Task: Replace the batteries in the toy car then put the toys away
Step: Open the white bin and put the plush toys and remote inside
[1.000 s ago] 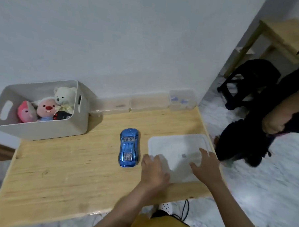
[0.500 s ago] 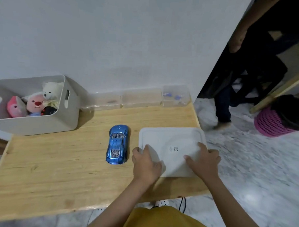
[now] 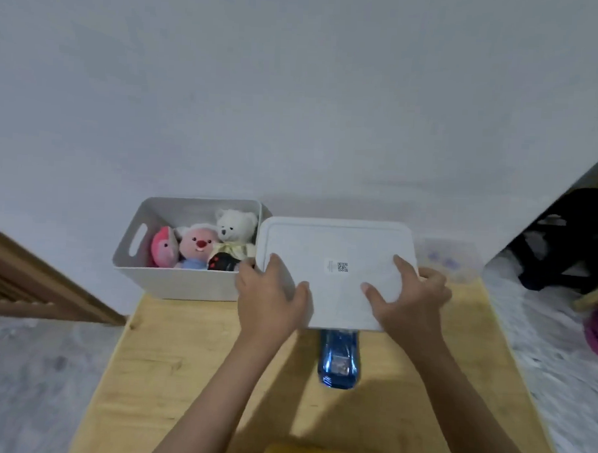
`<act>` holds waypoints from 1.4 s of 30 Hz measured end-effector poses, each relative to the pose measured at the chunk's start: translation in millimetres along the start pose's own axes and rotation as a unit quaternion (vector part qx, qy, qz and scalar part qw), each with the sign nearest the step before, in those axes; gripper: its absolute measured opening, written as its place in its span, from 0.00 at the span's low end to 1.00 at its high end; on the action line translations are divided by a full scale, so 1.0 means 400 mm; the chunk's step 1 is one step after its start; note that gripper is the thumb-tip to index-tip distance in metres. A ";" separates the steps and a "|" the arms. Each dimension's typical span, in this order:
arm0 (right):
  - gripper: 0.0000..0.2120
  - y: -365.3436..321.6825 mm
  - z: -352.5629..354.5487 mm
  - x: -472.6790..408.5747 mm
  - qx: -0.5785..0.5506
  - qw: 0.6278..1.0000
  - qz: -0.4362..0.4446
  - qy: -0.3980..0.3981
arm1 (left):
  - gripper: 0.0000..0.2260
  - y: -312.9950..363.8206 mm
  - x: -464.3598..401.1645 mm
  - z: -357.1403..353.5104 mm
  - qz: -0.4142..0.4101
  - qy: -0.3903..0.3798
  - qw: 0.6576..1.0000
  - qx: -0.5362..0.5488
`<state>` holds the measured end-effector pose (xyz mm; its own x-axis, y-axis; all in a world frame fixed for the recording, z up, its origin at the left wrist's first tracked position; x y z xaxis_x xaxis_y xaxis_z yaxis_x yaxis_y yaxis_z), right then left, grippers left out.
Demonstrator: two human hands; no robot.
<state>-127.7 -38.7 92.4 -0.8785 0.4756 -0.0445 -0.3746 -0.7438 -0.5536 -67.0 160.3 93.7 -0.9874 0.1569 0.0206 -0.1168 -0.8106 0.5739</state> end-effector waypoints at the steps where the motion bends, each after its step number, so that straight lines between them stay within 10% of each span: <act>1: 0.34 -0.057 -0.029 -0.002 -0.007 1.000 0.021 -0.007 | 0.21 -0.038 -0.022 0.047 0.014 0.017 1.000 0.006; 14: 0.30 -0.490 -0.364 -0.083 -0.072 0.990 0.033 -0.120 | 0.18 -0.438 -0.253 0.345 0.108 0.025 0.994 0.009; 42: 0.25 -0.538 -0.448 -0.059 0.082 0.989 0.110 -0.052 | 0.30 -0.521 -0.286 0.290 0.084 0.010 0.991 -0.103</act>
<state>26.9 194.3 63.6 -0.9664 0.2502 -0.0582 -0.2075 -0.8939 -0.3973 82.7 376.6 66.7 -0.9964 -0.0003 0.0846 0.0329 -0.9226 0.3844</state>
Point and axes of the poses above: each hand's wrist, its own x-axis away from the middle knuckle, its own z-axis out of the back of the hand, y = z × x, the point moved 2 cm from there along -x, towards the middle knuckle, and after that the axes turned 11 degrees about -y, right-handed, at the moved point
